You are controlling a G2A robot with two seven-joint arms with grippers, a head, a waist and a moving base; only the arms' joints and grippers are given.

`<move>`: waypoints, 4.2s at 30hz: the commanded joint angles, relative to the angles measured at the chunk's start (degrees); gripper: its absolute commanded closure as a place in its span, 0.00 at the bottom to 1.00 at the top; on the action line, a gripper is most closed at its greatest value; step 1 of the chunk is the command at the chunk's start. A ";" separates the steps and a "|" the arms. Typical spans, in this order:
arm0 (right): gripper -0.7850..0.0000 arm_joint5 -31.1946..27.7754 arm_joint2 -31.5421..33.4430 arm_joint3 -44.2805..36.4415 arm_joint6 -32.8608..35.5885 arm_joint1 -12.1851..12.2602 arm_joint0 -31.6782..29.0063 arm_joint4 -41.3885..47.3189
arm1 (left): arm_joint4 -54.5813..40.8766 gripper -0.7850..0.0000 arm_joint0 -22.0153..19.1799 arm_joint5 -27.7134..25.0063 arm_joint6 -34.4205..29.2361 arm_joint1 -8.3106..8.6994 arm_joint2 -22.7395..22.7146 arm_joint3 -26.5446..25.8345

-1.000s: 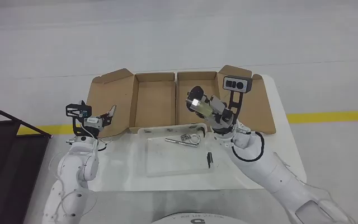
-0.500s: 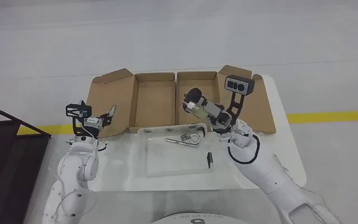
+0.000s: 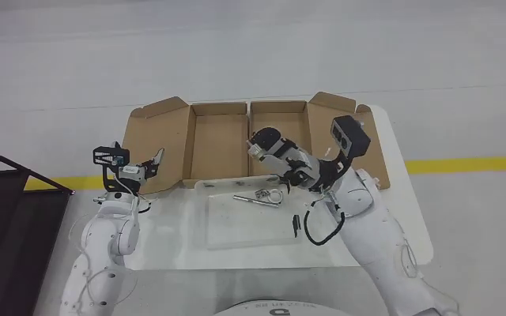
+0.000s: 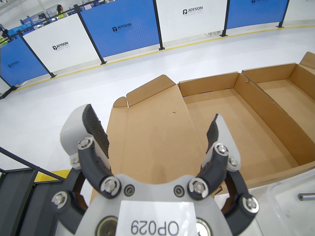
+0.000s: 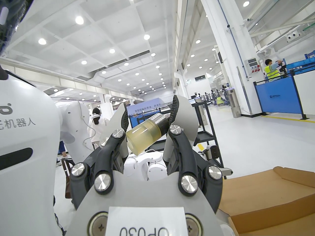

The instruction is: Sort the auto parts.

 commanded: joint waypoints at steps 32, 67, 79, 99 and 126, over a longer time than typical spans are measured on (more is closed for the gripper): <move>1.00 25.21 6.31 38.97 -5.94 0.80 9.57 -43.93 | 0.00 0.00 0.00 0.00 0.00 0.00 0.00 0.00; 0.00 10.29 8.34 18.65 -14.78 2.45 -0.72 -29.79 | 0.00 0.00 0.00 0.00 0.00 0.00 0.00 0.00; 0.18 1.81 8.75 13.56 -8.34 4.06 -4.81 -29.17 | 0.00 0.00 0.00 0.00 0.00 0.00 0.00 0.00; 0.00 0.00 9.58 5.37 -0.09 6.77 -9.36 -28.14 | 0.00 0.00 0.00 0.00 0.00 0.00 0.00 0.00; 0.52 13.87 0.73 3.98 19.44 8.51 -6.34 -33.11 | 0.00 0.00 0.00 0.00 0.00 0.00 0.00 0.00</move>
